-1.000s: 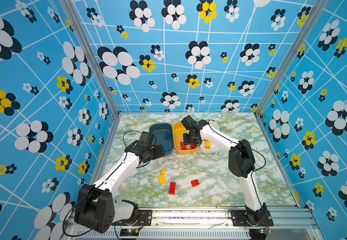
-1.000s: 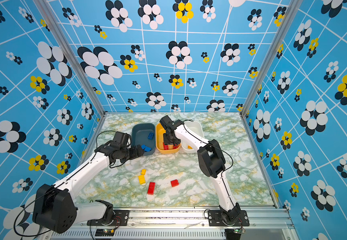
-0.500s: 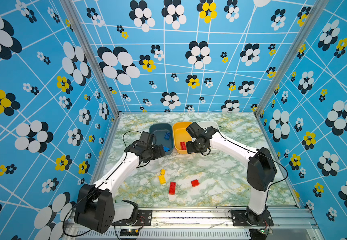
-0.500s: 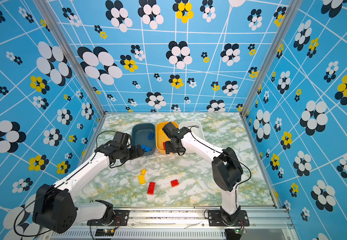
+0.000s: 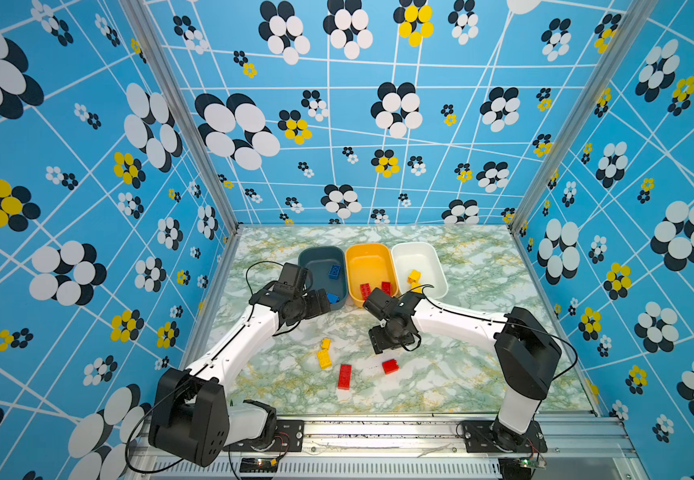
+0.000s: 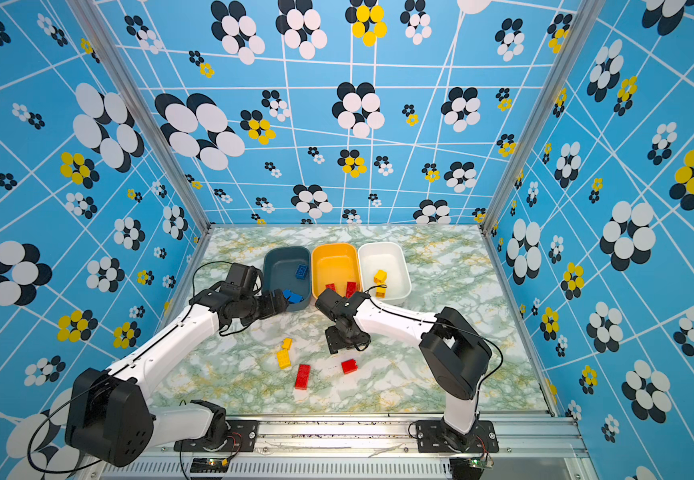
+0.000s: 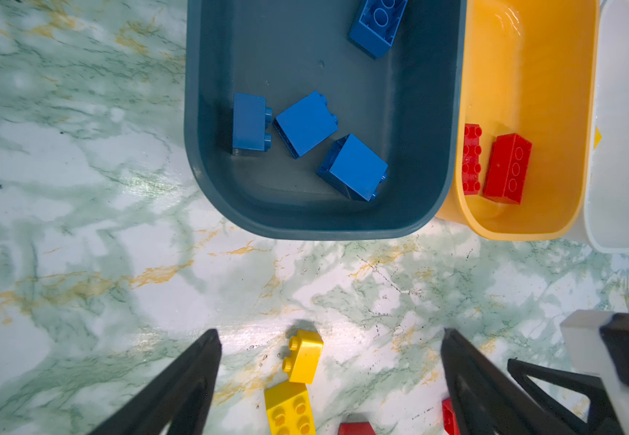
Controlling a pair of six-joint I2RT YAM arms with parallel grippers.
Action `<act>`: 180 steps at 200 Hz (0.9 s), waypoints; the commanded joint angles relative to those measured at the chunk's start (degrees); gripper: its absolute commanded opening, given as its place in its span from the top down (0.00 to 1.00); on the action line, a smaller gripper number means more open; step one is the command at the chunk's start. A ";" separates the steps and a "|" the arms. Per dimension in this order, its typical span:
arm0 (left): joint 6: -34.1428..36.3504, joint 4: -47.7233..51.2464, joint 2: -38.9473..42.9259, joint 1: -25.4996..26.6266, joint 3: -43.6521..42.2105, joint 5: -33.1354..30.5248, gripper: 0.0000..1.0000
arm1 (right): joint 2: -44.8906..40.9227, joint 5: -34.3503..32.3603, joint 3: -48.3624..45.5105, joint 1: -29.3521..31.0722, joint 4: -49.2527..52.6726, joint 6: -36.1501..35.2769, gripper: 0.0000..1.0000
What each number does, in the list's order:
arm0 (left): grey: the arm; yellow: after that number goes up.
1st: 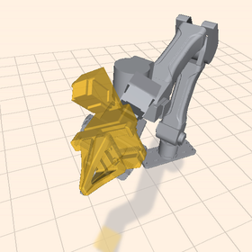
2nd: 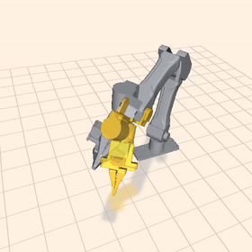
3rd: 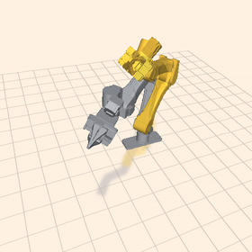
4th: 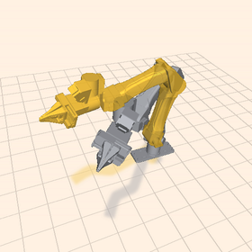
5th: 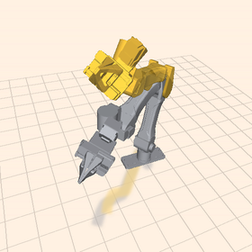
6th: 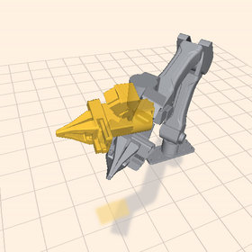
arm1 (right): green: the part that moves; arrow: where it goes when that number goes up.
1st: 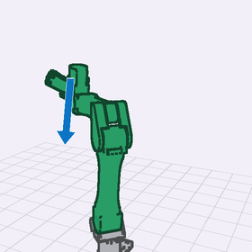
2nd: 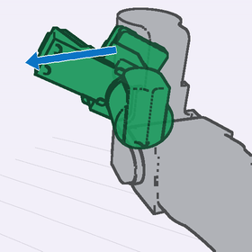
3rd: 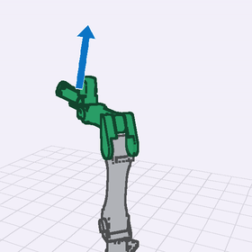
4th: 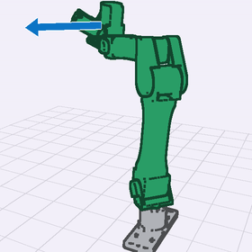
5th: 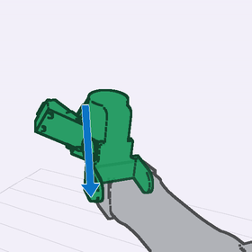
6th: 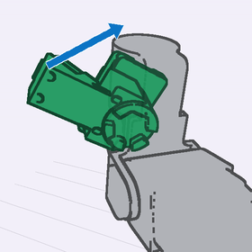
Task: Sort the legos into containers by color
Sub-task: 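Lower right gripper to a small red brick and grasp it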
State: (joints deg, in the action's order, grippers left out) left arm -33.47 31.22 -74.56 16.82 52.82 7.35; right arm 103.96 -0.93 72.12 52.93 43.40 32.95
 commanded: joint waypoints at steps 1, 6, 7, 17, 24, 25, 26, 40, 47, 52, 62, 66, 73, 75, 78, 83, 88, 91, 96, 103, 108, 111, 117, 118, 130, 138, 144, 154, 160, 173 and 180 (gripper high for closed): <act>-0.34 -0.46 -0.32 -0.47 -1.00 0.47 0.07 | -1.75 -0.11 -2.06 1.10 -0.73 2.00 0.27; -0.36 -0.46 -0.24 -0.45 -1.05 0.47 0.07 | -1.75 -0.09 -2.42 1.22 -0.85 2.16 0.27; -0.36 -0.46 -0.24 -0.42 -1.14 0.47 0.07 | -1.75 -0.06 -2.55 1.26 -0.85 2.23 0.27; -0.35 -0.37 -0.06 -0.40 -1.30 0.47 0.07 | -1.96 -0.13 -3.59 1.53 -1.09 2.61 0.27; -0.32 -0.35 0.03 -0.40 -1.44 0.43 0.07 | -2.14 -0.06 -4.31 1.65 -1.20 2.96 0.27; -0.30 -0.36 0.08 -0.35 -1.51 0.40 0.07 | -2.16 -0.05 -4.42 1.69 -1.20 2.99 0.27; -0.29 -0.37 0.10 -0.37 -1.54 0.39 0.07 | -2.17 -0.04 -4.52 1.72 -1.21 2.99 0.27; -0.40 -0.28 0.38 -0.30 -1.82 0.24 0.07 | -2.66 0.01 -5.68 2.21 -1.35 3.48 0.27; -0.44 -0.29 0.57 -0.38 -2.09 0.25 0.07 | -2.76 -0.04 -6.20 2.56 -1.44 3.61 0.27; -0.50 -0.29 0.67 -0.32 -2.22 0.25 0.07 | -2.80 0.04 -6.48 2.82 -1.40 3.81 0.27; -0.58 -0.37 0.90 -0.25 -2.52 0.17 0.07 | -2.80 0.05 -6.96 3.34 -1.48 4.04 0.27; -0.65 -0.37 0.99 -0.31 -2.76 0.12 0.07 | -2.73 0.13 -7.07 3.57 -1.55 4.13 0.28; -0.76 -0.50 1.06 -0.29 -2.93 0.12 0.07 | -2.64 0.14 -7.24 3.98 -1.64 4.16 0.28; -0.73 -0.54 1.15 -0.30 -3.04 0.16 0.07 | -2.58 0.14 -7.29 4.08 -1.65 4.19 0.28; -0.75 -0.53 1.16 -0.30 -3.07 0.14 0.07 | -2.50 0.14 -7.27 4.25 -1.63 4.15 0.28; -0.83 -0.62 1.21 -0.25 -3.24 0.12 0.07 | -2.37 0.15 -7.28 4.45 -1.69 4.15 0.28; -0.95 -0.64 1.25 -0.21 -3.33 0.17 0.07 | -2.21 0.16 -7.18 4.65 -1.74 4.26 0.28; -0.93 -0.68 1.34 -0.27 -3.39 0.12 0.07 | -2.12 0.14 -7.19 4.76 -1.69 4.23 0.28; -0.91 -0.71 1.32 -0.26 -3.42 0.14 0.07 | -1.98 0.14 -7.12 4.82 -1.73 4.25 0.28; -0.89 -0.71 1.44 -0.18 -3.55 0.13 0.07 | -1.80 0.05 -7.07 5.07 -1.73 4.25 0.28; -1.01 -0.72 1.37 -0.21 -3.53 0.03 0.07 | -1.65 -0.04 -6.98 5.08 -1.73 4.32 0.29; -1.03 -0.72 1.43 -0.16 -3.56 0.03 0.07 | -1.61 -0.10 -6.97 5.08 -1.72 4.33 0.29; -1.00 -0.72 1.45 -0.18 -3.51 0.03 0.07 | -1.42 -0.20 -6.96 5.08 -1.66 4.34 0.30; -0.99 -0.72 1.49 -0.15 -3.51 0.03 0.07 | -1.41 -0.21 -6.97 5.08 -1.65 4.37 0.30; -1.04 -0.72 1.49 -0.13 -3.48 0.03 0.07 | -1.07 -0.52 -6.75 5.08 -1.43 4.40 0.32; -1.05 -0.72 1.52 -0.06 -3.42 -0.03 0.07 | -0.90 -0.73 -6.73 5.08 -1.13 4.40 0.34; -1.03 -0.72 1.52 -0.08 -3.43 -0.05 0.07 | -0.66 -0.95 -6.52 5.08 -0.88 4.38 0.35; -1.02 -0.72 1.61 -0.11 -3.42 -0.09 0.07 | -0.37 -1.31 -6.38 5.04 -0.40 4.43 0.37; -1.02 -0.72 1.57 -0.07 -3.42 -0.11 0.07 | -0.21 -1.42 -6.29 5.08 -0.20 4.41 0.39; -1.09 -0.72 1.70 -0.04 -3.52 -0.10 0.07 | 0.23 -1.53 -6.15 5.08 0.10 4.43 0.41; -1.12 -0.68 1.79 -0.03 -3.60 -0.18 0.07 | 0.40 -1.62 -6.07 5.04 0.24 4.49 0.43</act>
State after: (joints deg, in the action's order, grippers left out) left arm -33.93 30.57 -74.02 16.84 49.87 7.33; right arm 102.87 -1.21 65.25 57.89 41.54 36.91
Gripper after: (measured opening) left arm 0.930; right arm 0.590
